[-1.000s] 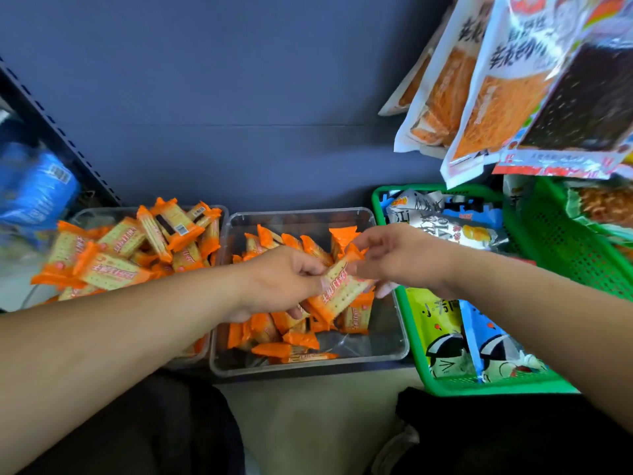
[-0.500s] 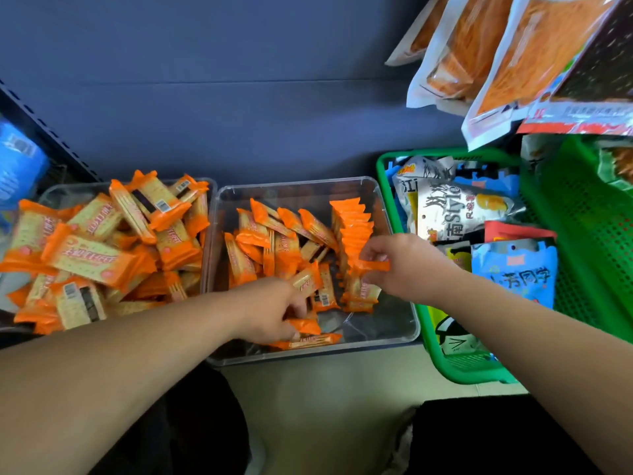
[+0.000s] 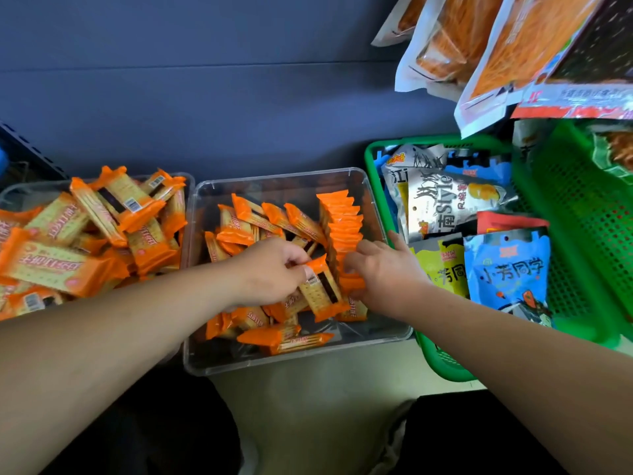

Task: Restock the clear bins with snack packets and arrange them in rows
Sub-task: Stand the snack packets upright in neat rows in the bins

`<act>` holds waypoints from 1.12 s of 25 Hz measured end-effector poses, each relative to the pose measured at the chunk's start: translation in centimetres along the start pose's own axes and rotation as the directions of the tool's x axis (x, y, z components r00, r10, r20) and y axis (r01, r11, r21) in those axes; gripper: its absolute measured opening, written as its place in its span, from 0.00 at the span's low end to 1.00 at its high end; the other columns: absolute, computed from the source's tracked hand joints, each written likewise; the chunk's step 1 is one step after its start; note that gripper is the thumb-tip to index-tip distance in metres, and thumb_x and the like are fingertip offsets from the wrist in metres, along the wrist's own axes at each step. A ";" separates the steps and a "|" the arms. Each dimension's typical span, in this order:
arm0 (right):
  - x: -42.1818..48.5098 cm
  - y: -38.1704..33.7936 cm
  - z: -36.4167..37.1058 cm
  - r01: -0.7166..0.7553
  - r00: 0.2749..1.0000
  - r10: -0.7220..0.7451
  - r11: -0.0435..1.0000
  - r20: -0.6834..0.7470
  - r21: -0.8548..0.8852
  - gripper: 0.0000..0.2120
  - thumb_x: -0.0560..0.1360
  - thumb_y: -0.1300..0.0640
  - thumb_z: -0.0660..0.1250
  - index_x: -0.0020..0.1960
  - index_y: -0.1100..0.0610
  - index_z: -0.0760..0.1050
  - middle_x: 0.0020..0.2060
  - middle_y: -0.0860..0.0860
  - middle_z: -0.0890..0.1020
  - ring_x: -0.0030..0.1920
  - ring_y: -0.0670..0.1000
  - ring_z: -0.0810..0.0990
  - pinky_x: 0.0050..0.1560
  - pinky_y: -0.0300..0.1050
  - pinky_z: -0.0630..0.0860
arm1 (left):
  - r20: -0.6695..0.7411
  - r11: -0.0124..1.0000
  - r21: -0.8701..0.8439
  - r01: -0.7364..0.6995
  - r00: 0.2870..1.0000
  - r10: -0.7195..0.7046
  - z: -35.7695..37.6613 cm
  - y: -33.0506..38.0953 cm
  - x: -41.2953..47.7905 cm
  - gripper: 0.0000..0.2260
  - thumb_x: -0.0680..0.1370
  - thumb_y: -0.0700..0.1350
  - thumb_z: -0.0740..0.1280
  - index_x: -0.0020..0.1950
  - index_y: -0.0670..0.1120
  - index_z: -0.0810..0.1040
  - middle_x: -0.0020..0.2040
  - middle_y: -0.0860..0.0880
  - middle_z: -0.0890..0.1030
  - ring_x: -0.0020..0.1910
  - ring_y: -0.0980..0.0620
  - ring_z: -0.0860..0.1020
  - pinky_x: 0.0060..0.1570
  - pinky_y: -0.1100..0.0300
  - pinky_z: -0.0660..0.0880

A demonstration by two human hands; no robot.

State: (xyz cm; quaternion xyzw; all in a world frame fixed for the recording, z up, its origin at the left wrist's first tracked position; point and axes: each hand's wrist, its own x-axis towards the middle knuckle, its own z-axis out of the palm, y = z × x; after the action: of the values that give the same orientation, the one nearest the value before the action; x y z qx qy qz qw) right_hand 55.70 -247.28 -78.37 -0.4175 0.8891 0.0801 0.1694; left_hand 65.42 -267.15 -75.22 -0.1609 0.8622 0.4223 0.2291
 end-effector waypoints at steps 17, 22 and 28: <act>-3.6 0.8 -2.5 0.122 0.936 0.055 0.876 -0.348 0.466 0.18 0.70 0.45 0.77 0.49 0.50 0.70 0.41 0.46 0.81 0.41 0.52 0.81 0.39 0.49 0.78 | -0.089 0.840 -0.540 0.050 0.989 -0.116 2.3 5.7 -1.1 0.15 0.76 0.58 0.75 0.54 0.48 0.83 0.45 0.44 0.87 0.43 0.46 0.87 0.50 0.44 0.85; -3.7 2.9 -4.2 0.085 0.990 0.039 0.590 -0.134 0.803 0.14 0.69 0.54 0.83 0.48 0.49 0.79 0.45 0.44 0.82 0.40 0.48 0.82 0.41 0.41 0.78 | 0.017 0.896 -0.434 0.091 0.996 -0.092 1.2 4.9 -0.5 0.18 0.80 0.37 0.72 0.69 0.46 0.79 0.57 0.44 0.86 0.50 0.47 0.86 0.52 0.49 0.85; -3.6 3.2 -4.4 0.002 0.998 0.052 0.424 -0.026 0.906 0.17 0.77 0.64 0.75 0.61 0.49 0.78 0.46 0.47 0.84 0.37 0.41 0.82 0.37 0.34 0.78 | -0.023 0.928 -0.372 0.025 0.999 -0.036 1.0 4.8 0.3 0.15 0.80 0.31 0.68 0.59 0.49 0.81 0.51 0.50 0.88 0.48 0.50 0.85 0.49 0.52 0.83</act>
State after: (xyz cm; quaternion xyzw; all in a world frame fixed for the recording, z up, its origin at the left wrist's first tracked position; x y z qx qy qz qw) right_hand 54.33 -243.91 -72.96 -0.2502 0.8034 -0.4172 0.3434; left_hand 63.19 -263.58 -72.76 -0.2209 0.7673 0.5718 0.1883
